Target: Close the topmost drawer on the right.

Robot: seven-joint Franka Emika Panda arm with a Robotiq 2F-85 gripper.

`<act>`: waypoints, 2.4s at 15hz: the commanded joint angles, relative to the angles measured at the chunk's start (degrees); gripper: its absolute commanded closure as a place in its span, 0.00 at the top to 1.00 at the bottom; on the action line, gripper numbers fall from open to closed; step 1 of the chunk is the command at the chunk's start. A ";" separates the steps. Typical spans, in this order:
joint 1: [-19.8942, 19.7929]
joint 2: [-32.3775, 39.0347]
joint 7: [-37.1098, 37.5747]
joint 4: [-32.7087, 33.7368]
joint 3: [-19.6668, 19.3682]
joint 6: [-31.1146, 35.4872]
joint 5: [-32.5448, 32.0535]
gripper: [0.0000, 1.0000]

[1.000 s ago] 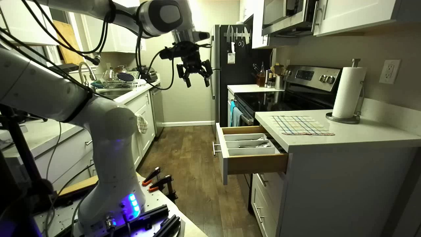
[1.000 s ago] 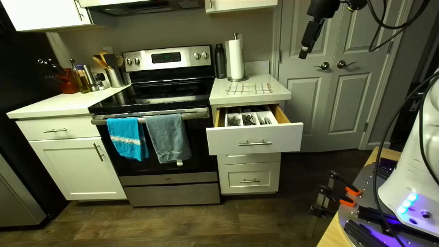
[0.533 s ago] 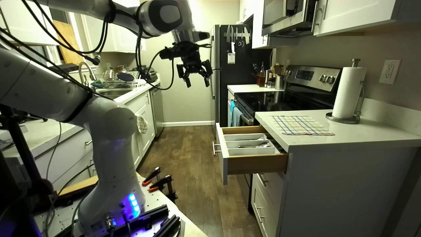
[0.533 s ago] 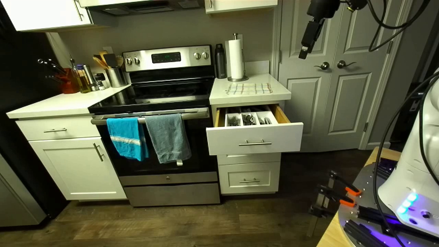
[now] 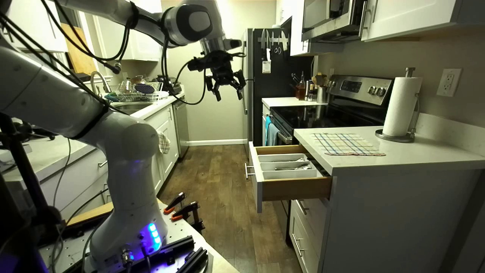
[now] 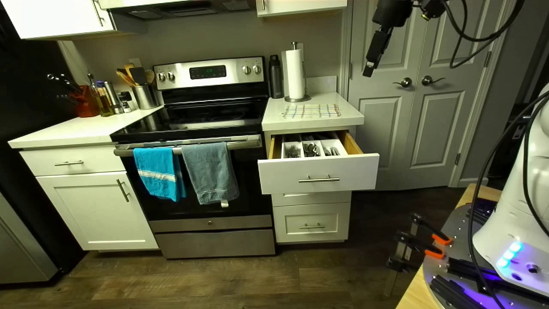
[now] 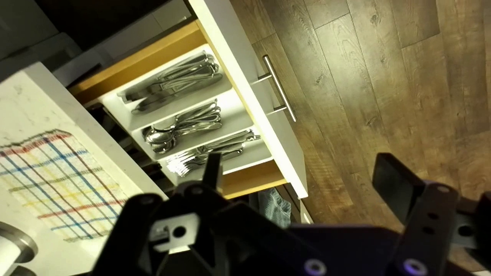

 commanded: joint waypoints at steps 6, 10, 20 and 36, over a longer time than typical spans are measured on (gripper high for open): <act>10.72 26.18 -12.97 9.47 0.20 6.59 7.46 1.00; 9.63 35.44 -17.33 13.70 2.03 6.19 9.58 1.00; 5.41 50.39 -18.32 19.74 8.81 7.45 6.62 1.00; -2.58 65.95 -21.61 26.15 11.55 16.54 4.72 1.00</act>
